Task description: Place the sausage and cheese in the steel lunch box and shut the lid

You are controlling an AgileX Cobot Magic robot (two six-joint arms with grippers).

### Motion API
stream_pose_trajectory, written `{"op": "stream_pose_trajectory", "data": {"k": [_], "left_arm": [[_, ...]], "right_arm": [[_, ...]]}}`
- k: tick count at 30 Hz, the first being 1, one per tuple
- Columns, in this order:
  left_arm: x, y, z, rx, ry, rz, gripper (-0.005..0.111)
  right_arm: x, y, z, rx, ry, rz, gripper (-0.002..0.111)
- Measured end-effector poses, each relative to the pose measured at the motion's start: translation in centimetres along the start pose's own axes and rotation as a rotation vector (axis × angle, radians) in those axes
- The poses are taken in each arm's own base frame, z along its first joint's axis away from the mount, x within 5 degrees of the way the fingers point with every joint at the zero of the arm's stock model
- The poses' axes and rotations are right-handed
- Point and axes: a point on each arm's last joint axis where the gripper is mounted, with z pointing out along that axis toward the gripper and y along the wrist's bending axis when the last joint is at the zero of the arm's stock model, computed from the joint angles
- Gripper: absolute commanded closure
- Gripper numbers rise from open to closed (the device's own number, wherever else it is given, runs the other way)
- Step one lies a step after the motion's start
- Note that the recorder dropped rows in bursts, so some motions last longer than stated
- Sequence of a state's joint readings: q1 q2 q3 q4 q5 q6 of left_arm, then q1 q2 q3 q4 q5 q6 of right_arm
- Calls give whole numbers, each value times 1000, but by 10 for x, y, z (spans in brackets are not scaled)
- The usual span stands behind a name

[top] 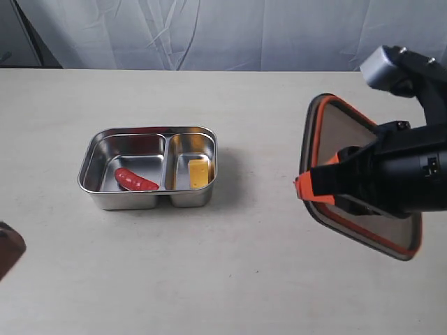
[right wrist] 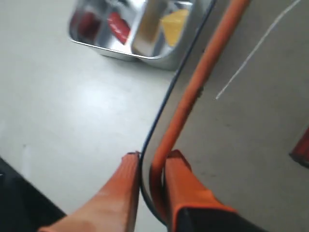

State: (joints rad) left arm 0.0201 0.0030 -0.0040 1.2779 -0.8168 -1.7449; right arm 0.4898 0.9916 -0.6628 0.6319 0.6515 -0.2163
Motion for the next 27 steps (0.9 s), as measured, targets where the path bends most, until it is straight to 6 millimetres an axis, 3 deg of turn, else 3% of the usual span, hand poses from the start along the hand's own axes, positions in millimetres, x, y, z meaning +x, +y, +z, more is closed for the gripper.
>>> {"op": "stream_pose_trajectory", "data": {"k": [9,12,19,27], "left_arm": [[7,-8,-1,85,75,50,104],[8,-9,-1,97,89,65,93],[2,-5,0,59,23,154,54],[-8,3,0,-44,-90,196,55]], "right_arm": [[-13,33,-11,-368,-156,34,109],[-16,43,-16,-483,-190,31,109],[-22,55,-25,-643,-263,40,109],[-25,65,-26,-699,-291,-8,109]]}}
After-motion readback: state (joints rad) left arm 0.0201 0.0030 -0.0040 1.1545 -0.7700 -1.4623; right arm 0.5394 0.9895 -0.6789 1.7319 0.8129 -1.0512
